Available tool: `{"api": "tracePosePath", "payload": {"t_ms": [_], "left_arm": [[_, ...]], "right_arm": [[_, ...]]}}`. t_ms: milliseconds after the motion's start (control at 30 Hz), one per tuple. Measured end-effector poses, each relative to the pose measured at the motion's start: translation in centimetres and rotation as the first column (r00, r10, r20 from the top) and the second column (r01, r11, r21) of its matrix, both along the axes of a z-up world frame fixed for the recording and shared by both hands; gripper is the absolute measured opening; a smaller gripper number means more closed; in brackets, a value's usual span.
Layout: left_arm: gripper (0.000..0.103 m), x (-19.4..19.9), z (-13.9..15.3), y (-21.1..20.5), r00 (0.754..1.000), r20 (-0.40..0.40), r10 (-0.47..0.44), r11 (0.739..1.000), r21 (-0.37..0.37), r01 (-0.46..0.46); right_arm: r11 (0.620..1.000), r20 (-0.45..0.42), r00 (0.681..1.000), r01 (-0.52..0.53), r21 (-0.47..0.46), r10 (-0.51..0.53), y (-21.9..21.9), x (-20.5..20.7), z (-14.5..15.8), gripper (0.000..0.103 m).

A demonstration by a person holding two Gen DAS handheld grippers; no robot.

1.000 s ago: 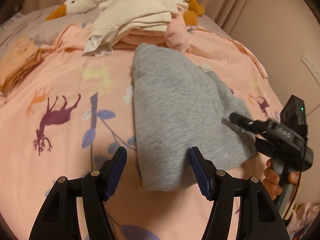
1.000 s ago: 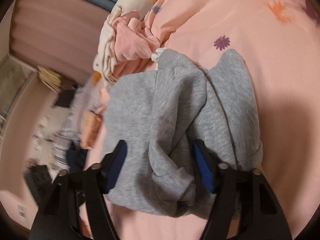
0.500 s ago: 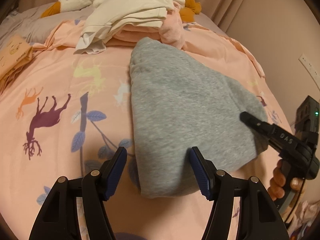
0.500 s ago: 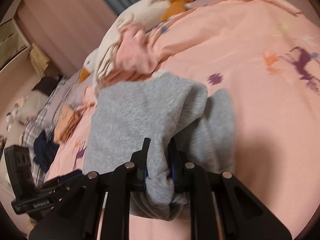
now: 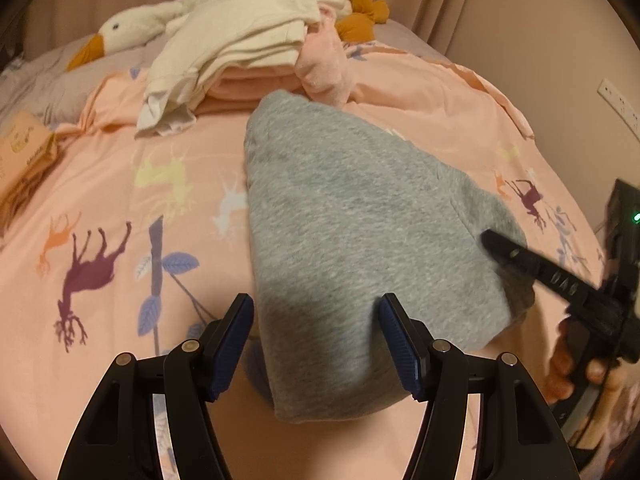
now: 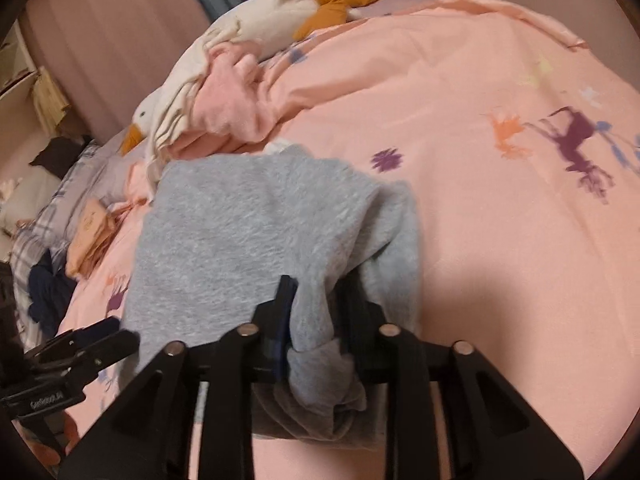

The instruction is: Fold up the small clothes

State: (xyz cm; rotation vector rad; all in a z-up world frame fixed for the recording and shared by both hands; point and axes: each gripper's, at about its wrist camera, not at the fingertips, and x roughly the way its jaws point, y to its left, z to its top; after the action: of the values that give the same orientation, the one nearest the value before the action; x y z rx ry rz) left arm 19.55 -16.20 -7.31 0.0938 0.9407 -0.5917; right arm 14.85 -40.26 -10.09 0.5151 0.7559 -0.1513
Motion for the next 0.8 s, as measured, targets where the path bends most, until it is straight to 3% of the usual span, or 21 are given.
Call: {"api": "tracePosePath", "payload": {"t_ms": [133, 200, 267, 400, 600, 800], "left_arm": [[0.063, -0.4, 0.4, -0.2, 0.998, 0.062, -0.01, 1.0, 0.006, 0.009], [0.057, -0.5, 0.3, -0.6, 0.997, 0.068, -0.026, 1.0, 0.005, 0.025], [0.052, -0.7, 0.0, -0.9, 0.997, 0.066, -0.047, 0.999, 0.015, 0.047], [0.052, -1.0, -1.0, -1.5, 0.994, 0.085, -0.069, 0.995, 0.083, 0.062], [0.052, -1.4, -1.6, -1.6, 0.991, 0.095, -0.09, 0.99, 0.12, 0.078], [0.052, -1.0, -0.2, -1.2, 0.992, 0.118, -0.052, 0.994, 0.099, 0.04]], "right_arm": [[0.989, 0.088, 0.993, 0.092, -0.118, -0.082, -0.5, -1.8, 2.7, 0.033], [0.994, 0.132, 0.991, 0.046, -0.098, -0.033, -0.5, -2.3, 3.4, 0.033], [0.999, 0.17, 0.984, -0.043, -0.018, 0.046, -0.5, -2.3, 3.5, 0.03], [0.991, 0.113, 0.985, -0.132, 0.0, 0.132, 0.6, -1.2, 2.4, 0.028], [0.99, -0.037, 0.99, -0.135, -0.043, 0.133, 1.2, 0.4, -0.2, 0.025], [0.99, 0.013, 0.99, -0.138, -0.021, 0.138, 1.2, -0.2, 0.7, 0.031]]}}
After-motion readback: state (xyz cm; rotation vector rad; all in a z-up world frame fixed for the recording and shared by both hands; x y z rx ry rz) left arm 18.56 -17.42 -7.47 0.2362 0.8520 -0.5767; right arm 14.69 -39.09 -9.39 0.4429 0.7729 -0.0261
